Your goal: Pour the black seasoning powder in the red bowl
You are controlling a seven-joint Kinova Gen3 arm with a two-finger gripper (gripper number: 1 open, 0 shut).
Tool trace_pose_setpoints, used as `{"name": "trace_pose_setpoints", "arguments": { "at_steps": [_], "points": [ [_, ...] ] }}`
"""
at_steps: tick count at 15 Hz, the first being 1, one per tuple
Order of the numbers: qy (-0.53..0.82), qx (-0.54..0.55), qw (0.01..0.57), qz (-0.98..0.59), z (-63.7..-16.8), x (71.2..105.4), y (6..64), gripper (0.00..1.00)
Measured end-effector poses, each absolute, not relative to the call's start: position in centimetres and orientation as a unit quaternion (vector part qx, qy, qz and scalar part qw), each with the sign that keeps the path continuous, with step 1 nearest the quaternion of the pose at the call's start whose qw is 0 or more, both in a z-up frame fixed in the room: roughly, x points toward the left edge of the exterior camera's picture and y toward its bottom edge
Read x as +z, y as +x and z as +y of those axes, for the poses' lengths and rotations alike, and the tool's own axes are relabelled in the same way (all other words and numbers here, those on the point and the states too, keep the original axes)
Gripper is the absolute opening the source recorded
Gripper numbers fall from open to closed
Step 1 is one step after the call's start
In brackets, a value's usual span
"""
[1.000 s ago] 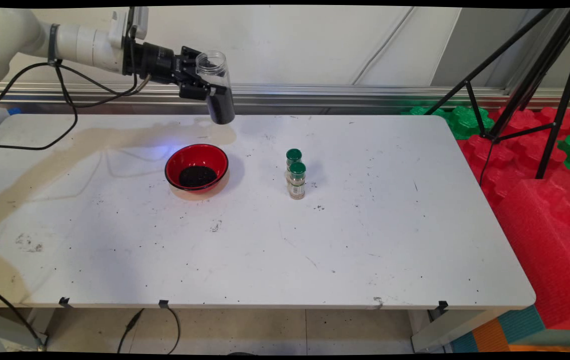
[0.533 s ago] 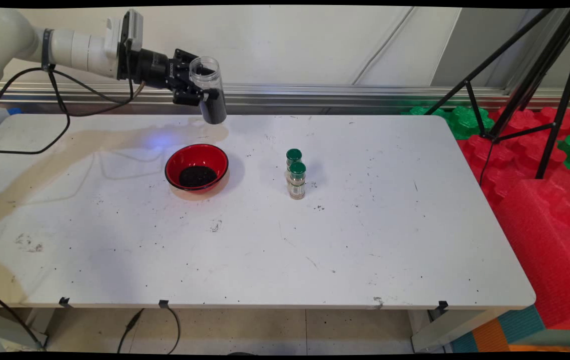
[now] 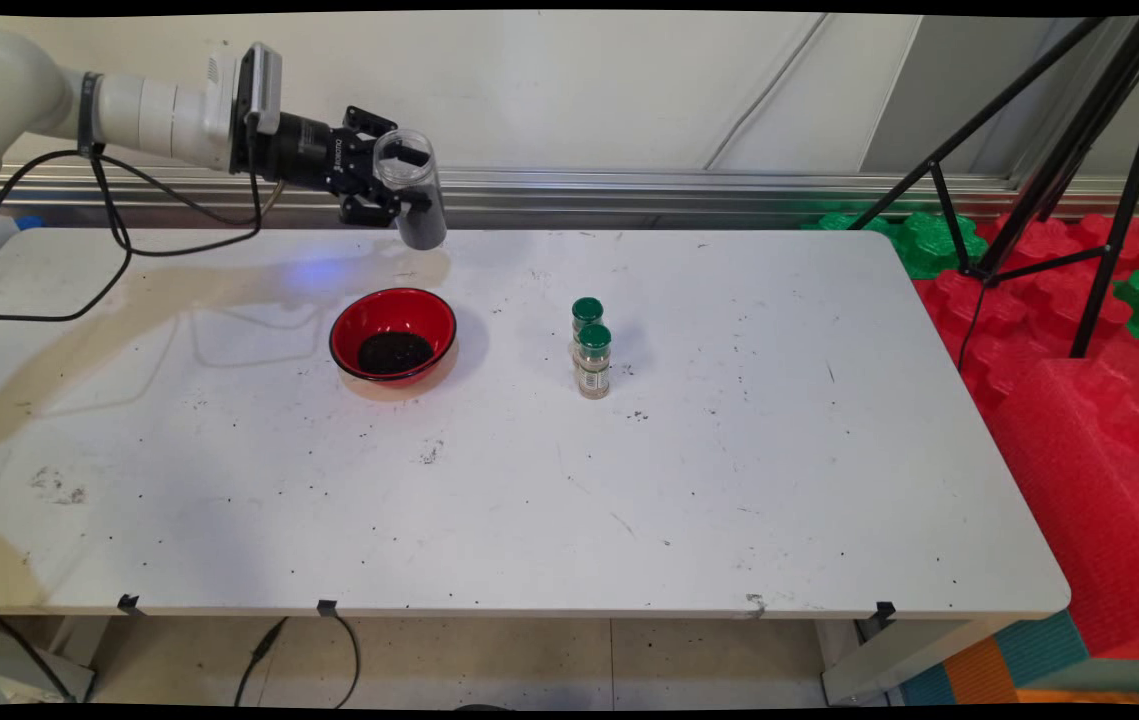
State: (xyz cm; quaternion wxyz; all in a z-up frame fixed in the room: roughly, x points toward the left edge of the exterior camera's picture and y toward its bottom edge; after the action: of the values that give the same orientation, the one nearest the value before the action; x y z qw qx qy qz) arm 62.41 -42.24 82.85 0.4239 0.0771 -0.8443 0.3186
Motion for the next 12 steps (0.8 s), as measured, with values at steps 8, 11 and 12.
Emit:
{"name": "trace_pose_setpoints", "arguments": {
  "at_steps": [8, 11, 12],
  "points": [
    [-0.019, 0.374, 0.376, -0.848, -41.0, 81.8, 62.5, 0.0],
    [-0.058, 0.394, 0.356, -0.845, -40.6, 81.4, 62.6, 0.0],
    [-0.071, 0.4, 0.349, -0.844, -40.5, 81.3, 62.6, 0.0]
  ]
}}
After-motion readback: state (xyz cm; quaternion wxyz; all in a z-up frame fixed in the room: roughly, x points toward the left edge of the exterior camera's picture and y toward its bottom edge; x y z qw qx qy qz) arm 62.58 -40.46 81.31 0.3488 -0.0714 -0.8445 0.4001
